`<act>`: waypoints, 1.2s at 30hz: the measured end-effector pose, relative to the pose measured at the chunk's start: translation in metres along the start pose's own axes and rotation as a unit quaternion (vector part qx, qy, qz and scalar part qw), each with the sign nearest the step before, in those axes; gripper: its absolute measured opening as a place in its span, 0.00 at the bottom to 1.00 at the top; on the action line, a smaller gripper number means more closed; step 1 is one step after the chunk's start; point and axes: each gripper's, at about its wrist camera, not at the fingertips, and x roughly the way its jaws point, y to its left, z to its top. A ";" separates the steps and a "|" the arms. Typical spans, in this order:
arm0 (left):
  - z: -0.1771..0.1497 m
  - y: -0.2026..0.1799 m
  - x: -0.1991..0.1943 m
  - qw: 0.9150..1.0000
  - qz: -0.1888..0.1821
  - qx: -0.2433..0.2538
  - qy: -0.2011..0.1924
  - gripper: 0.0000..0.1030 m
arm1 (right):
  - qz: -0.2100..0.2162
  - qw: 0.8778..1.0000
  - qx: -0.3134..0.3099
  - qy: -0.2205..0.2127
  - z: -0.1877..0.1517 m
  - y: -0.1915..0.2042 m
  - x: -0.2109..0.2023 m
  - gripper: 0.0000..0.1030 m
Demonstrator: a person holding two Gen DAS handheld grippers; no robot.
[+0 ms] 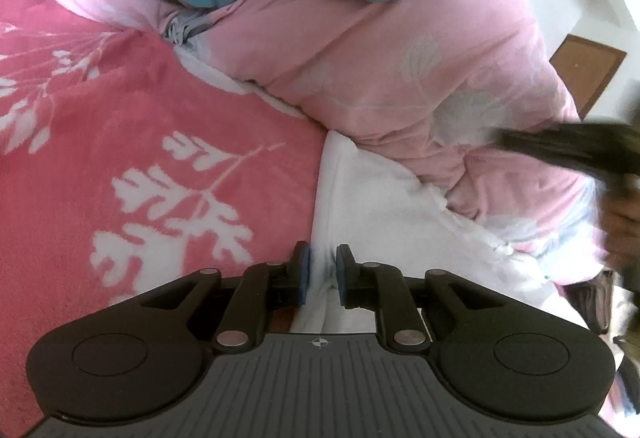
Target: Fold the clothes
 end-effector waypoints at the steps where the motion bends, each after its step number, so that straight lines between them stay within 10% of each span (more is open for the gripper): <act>1: 0.000 0.000 0.000 1.000 0.000 -0.001 -0.001 0.17 | -0.011 1.000 0.021 -0.015 -0.006 -0.013 -0.037 0.10; 7: 0.000 -0.003 -0.007 0.999 0.014 0.010 -0.026 0.25 | -0.113 0.984 0.109 -0.084 -0.090 -0.056 -0.230 0.28; 12: -0.003 -0.032 -0.022 0.993 0.055 0.078 -0.064 0.35 | -0.121 0.974 0.182 -0.061 -0.174 -0.048 -0.254 0.29; 18: -0.027 -0.081 -0.033 0.985 0.038 0.170 -0.006 0.35 | -0.099 0.948 0.303 0.003 -0.237 -0.072 -0.202 0.38; 23: -0.073 -0.143 -0.024 0.951 -0.040 0.295 0.078 0.35 | -0.101 0.939 0.328 -0.007 -0.247 -0.104 -0.196 0.40; 30: -0.144 -0.228 0.001 0.894 -0.126 0.414 0.118 0.35 | -0.089 0.958 0.268 0.045 -0.236 -0.121 -0.155 0.40; 36: -0.166 -0.259 0.018 0.872 -0.124 0.463 0.101 0.35 | -0.060 0.967 0.246 0.044 -0.238 -0.118 -0.150 0.34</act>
